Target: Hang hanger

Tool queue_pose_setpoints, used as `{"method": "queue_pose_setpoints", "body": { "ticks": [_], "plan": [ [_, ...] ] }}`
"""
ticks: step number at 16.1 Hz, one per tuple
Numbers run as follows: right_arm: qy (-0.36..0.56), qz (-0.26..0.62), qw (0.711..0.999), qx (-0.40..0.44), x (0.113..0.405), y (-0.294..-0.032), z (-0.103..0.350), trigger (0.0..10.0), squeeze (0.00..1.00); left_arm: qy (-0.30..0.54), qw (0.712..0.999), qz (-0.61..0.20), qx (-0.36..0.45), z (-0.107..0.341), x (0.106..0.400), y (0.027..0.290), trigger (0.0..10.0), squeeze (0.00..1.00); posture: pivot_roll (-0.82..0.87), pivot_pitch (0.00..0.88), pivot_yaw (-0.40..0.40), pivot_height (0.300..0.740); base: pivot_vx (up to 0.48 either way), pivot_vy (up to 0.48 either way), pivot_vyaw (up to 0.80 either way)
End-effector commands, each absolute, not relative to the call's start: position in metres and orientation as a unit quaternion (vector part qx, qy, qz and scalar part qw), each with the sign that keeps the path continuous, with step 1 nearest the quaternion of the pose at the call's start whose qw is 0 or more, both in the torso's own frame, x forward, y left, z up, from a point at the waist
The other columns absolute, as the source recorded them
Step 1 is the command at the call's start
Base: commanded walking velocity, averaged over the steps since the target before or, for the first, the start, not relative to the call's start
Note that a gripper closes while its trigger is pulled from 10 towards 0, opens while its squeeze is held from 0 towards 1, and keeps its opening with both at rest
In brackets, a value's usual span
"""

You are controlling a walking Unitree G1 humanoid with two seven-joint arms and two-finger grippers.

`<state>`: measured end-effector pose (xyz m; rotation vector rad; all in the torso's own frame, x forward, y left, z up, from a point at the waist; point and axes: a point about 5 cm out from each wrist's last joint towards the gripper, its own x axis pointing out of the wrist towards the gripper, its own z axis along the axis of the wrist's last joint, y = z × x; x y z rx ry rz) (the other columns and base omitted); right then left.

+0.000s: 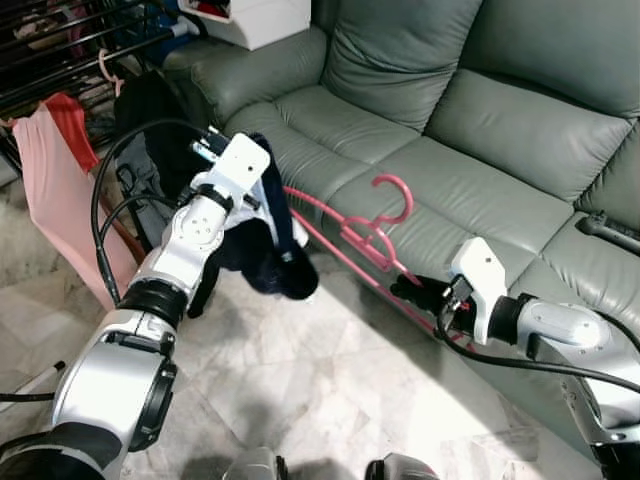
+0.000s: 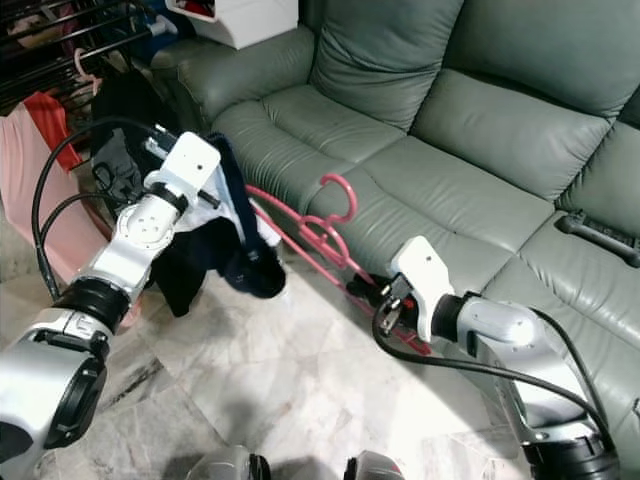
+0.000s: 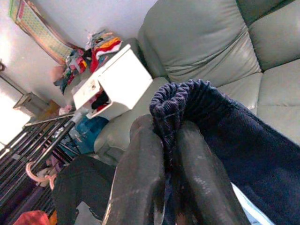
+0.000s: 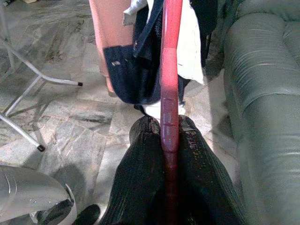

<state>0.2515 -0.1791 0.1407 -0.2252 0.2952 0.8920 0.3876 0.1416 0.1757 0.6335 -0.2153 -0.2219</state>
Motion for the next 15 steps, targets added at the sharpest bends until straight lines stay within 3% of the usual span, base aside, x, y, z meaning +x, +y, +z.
{"method": "queue_pose_setpoints", "body": {
  "ticks": [1, 15],
  "plan": [
    [0.133, 0.450, 0.876, -0.112, 0.248, -0.172, 0.144, 10.0, 0.00, -0.120, 0.936, -0.105, 0.315, 0.185, 0.390, 0.140, 10.0, 0.00, -0.07, 0.055, 0.073, 0.740, 0.000, 0.000, 0.00],
    [0.106, 0.476, 0.868, -0.093, 0.249, -0.161, 0.158, 10.0, 0.00, -0.091, 0.928, -0.085, 0.351, 0.164, 0.386, 0.153, 10.0, 0.00, -0.07, 0.049, 0.073, 0.740, 0.000, 0.000, 0.00]
  ]
}}
